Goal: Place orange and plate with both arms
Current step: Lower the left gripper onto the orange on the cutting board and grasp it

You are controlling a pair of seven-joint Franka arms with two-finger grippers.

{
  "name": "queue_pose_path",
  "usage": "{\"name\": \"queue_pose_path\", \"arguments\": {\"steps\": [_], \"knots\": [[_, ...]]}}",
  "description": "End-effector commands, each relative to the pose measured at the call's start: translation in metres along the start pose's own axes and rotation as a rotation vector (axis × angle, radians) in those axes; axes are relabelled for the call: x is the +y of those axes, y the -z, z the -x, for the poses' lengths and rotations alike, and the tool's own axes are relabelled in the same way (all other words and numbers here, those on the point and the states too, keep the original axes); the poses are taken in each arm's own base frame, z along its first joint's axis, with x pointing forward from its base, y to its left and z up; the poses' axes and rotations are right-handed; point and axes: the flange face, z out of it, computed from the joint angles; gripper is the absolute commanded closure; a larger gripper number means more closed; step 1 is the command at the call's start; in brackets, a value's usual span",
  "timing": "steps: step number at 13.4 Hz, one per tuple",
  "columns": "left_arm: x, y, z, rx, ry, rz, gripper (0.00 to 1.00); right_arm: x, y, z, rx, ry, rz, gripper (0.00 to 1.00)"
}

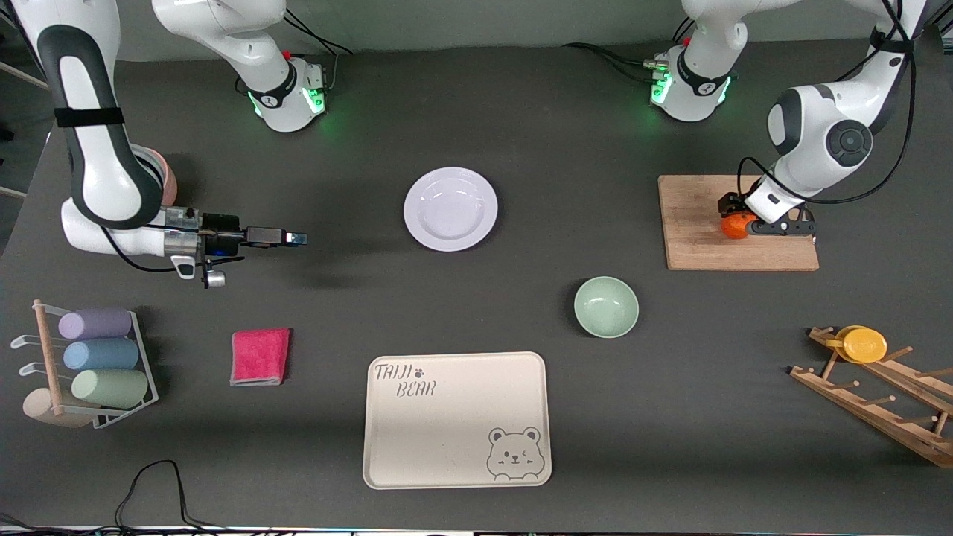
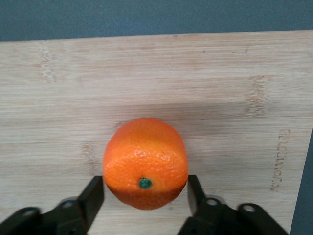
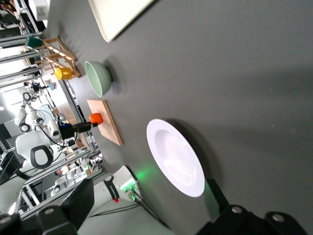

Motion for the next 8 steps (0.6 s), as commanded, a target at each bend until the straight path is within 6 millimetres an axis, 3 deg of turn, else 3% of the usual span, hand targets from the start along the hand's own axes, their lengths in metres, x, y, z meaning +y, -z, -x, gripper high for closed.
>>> {"name": "queue_pose_path", "arguments": {"steps": [1, 3, 5, 7, 8], "knots": [[-0.001, -0.002, 0.002, 0.009, 0.007, -0.005, 1.0, 0.013, -0.007, -0.002, -0.03, -0.013, -0.038, 0.0], [-0.001, -0.002, 0.002, 0.005, 0.007, -0.004, 1.0, 0.026, 0.013, 0.003, -0.065, 0.007, -0.085, 0.0], [-0.003, 0.014, -0.003, 0.009, 0.007, -0.009, 1.0, 0.03, 0.018, 0.008, -0.098, 0.097, -0.13, 0.0], [-0.008, 0.063, -0.021, -0.029, 0.012, -0.013, 1.0, 0.02, 0.02, 0.009, -0.097, 0.126, -0.131, 0.0], [-0.012, 0.09, -0.031, -0.07, 0.018, -0.009, 1.0, 0.011, 0.026, 0.001, -0.087, 0.149, -0.121, 0.0]]}}
